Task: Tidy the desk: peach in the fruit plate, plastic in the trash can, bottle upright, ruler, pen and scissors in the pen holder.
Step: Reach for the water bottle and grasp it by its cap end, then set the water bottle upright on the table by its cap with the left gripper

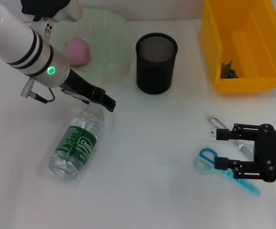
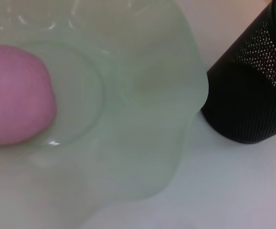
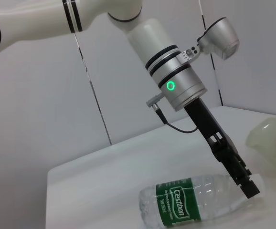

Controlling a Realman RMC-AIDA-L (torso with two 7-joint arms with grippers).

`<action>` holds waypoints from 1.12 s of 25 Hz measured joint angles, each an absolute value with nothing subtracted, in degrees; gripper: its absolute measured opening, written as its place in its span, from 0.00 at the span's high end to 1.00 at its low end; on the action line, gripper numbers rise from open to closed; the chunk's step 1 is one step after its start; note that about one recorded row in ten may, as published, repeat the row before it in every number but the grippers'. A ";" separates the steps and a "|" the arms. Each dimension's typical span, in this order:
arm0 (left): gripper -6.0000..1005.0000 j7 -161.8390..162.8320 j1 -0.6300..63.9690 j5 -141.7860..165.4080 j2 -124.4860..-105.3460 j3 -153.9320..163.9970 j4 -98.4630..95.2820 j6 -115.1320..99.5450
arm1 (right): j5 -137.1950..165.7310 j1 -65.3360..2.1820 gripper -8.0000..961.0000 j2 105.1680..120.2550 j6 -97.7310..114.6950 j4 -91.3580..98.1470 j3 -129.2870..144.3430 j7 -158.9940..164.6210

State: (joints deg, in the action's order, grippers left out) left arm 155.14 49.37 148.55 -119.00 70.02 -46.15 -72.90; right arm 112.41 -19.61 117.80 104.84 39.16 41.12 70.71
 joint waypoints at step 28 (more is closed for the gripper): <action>0.55 148.33 38.39 139.14 -118.55 77.54 -65.38 -73.13 | 112.46 -19.07 0.26 117.60 104.77 37.79 36.99 70.48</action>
State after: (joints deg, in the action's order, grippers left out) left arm 148.33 38.39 139.14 -118.55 77.54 -65.37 -73.13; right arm 112.46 -19.07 117.60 104.77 37.79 36.99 70.48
